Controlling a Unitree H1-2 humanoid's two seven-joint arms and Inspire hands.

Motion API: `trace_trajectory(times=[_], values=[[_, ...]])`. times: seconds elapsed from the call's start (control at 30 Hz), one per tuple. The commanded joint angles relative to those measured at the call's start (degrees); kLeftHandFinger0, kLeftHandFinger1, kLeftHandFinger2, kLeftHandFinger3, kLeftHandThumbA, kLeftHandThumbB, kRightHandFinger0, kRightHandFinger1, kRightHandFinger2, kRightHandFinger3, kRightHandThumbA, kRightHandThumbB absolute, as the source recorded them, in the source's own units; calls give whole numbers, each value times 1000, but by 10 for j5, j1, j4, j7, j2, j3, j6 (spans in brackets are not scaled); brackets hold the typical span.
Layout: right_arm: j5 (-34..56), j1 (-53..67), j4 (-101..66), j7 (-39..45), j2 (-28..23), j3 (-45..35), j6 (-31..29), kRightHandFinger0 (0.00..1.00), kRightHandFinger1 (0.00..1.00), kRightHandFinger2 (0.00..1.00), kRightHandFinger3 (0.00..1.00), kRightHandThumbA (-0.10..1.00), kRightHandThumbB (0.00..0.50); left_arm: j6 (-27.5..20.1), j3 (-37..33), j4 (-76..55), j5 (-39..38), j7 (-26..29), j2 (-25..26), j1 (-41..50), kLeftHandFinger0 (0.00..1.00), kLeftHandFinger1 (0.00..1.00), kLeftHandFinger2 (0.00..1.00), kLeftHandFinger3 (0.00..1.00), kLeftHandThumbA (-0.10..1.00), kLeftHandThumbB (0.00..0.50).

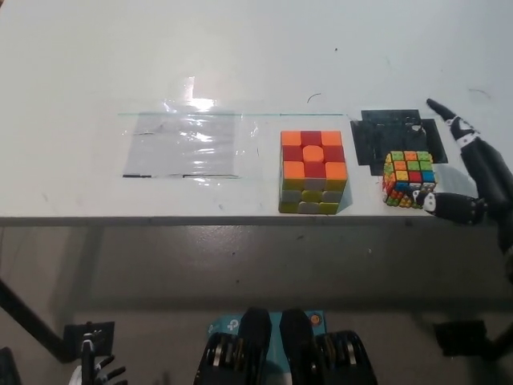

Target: The robot uses its right hand to pick up the small cube kept on the middle on the desk and place it on the bigger cube kept next to it

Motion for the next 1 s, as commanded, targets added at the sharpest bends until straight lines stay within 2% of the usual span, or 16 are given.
trace_trajectory(times=[0.0,0.07,0.1,0.17,0.2,0.27,0.33,0.43,0.47,0.53,0.6,0.67,0.7,0.83,0.87,0.97], values=[[-13,-38,32,15,-13,10,-38,1000,1000,1000,1000,800,481,-7,5,-7,-12,-7,14,-3,747,784,897,1000,1000,126],[-15,-56,78,12,-10,17,-55,1000,1000,1000,1000,786,497,-6,12,-14,-19,-4,9,-2,691,728,844,974,1000,136],[-12,-61,90,12,-8,18,-58,1000,1000,1000,1000,760,486,1,9,-21,-14,-2,10,-1,705,751,864,987,1000,123],[-10,-75,124,12,-5,22,-70,1000,1000,1000,1000,769,499,5,-2,-28,4,10,11,2,677,722,842,982,1000,108],[-9,-87,155,7,1,25,-82,1000,1000,1000,1000,766,499,11,-6,-30,0,-6,16,2,714,752,875,1000,1000,115],[-8,-93,170,5,4,27,-87,1000,1000,1000,1000,757,494,6,1,-27,-9,-4,14,0,711,759,883,1000,1000,121],[-18,-109,211,0,7,37,-108,1000,1000,1000,1000,792,500,7,2,-24,-8,1,13,-2,749,797,920,1000,1000,113],[-26,-120,242,-5,10,43,-115,1000,1000,1000,1000,806,498,4,-1,-21,-7,-5,16,-5,757,803,924,1000,1000,118],[-27,-124,255,-5,15,46,-112,1000,1000,1000,1000,774,491,12,6,-23,-10,7,14,-8,717,755,878,983,1000,120],[-34,-125,264,-12,16,49,-116,1000,1000,1000,1000,771,487,15,6,-24,-10,5,14,-9,706,748,864,980,1000,125],[-36,-125,270,-8,21,55,-118,1000,1000,1000,1000,739,464,9,3,-12,-8,0,17,-14,759,793,901,985,1000,129],[-45,-123,265,-10,24,60,-114,1000,1000,1000,1000,744,470,14,-1,-12,0,10,17,-14,733,774,898,978,1000,130],[-52,-123,271,-10,27,67,-121,1000,1000,1000,1000,794,481,18,-3,-20,2,9,17,-12,727,769,895,985,1000,119],[-68,-123,267,-9,30,81,-114,1000,1000,1000,1000,781,477,3,-6,-11,1,4,22,-15,682,735,865,976,1000,132],[-81,-121,267,-14,30,90,-117,1000,1000,1000,1000,780,462,11,-3,-11,-3,3,22,-18,691,746,873,982,1000,152],[-87,-117,265,-10,31,97,-109,1000,1000,1000,1000,738,424,18,-1,-16,-5,7,22,-21,689,741,861,970,1000,152]])
